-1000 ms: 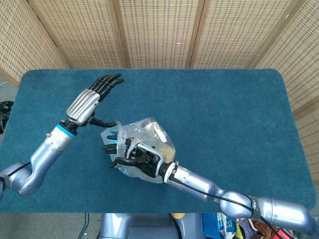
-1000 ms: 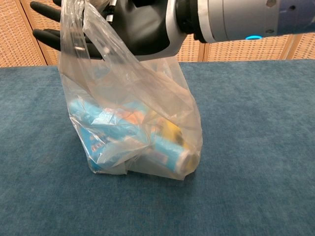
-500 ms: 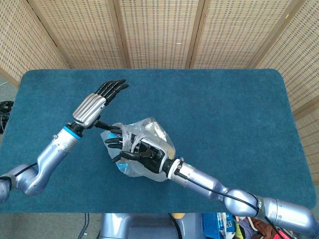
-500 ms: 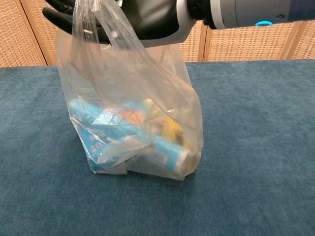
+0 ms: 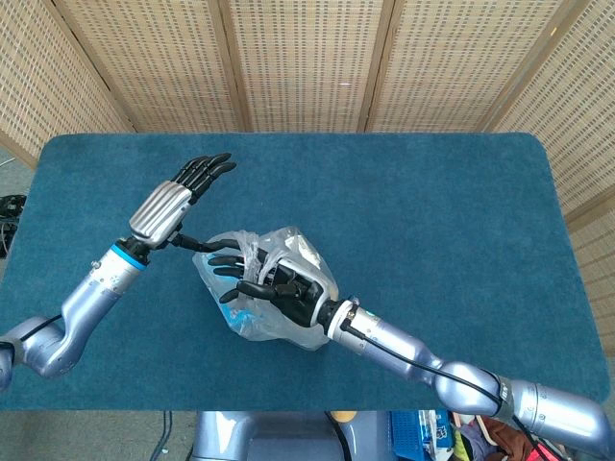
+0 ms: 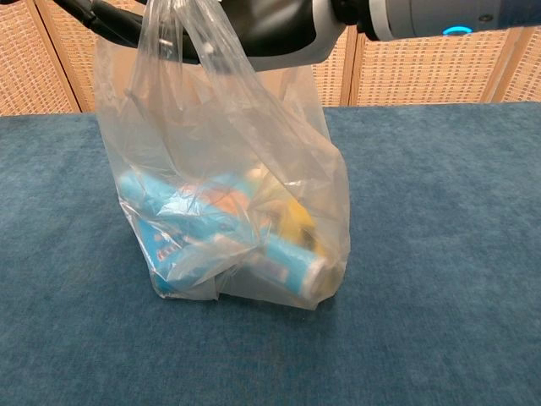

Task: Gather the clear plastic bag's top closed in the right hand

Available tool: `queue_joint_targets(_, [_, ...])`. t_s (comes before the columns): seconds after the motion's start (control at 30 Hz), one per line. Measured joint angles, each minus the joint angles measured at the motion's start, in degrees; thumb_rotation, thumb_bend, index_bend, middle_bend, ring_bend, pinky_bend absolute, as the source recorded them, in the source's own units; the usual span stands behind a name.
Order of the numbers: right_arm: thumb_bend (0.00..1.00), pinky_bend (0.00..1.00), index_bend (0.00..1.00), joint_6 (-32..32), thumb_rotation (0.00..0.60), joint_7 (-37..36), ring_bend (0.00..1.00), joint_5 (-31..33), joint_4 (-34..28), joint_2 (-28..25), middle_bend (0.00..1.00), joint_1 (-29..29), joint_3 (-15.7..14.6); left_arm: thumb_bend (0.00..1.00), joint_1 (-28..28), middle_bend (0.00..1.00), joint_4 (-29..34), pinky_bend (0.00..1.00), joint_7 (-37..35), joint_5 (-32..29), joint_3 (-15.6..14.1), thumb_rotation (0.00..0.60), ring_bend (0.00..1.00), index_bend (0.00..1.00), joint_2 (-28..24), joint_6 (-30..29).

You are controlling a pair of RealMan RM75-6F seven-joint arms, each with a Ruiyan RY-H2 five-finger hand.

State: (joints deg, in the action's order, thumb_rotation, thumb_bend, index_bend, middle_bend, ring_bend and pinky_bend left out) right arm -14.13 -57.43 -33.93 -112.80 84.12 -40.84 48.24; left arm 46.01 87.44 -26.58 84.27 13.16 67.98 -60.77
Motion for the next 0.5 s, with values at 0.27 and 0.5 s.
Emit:
queue_joint_targets(0.27, [0.3, 0.36, 0.12, -0.8, 0.6, 0.2, 0.16, 0.7, 0.2, -0.4, 0.23, -0.3, -0.3, 0.0, -0.9, 0.0, -1.6, 0.0, -6.1, 2.3, -1.0, 0.6, 0.0, 0.0, -1.3, -1.2])
queue_joint_targets(0.5, [0.3, 0.36, 0.12, -1.5, 0.6, 0.5, 0.16, 1.0, 0.3, -0.3, 0.23, -0.9, -0.9, 0.0, -1.2, 0.0, -1.2, 0.0, -13.8, 3.3, -1.6, 0.6, 0.0, 0.0, -3.5, -1.0])
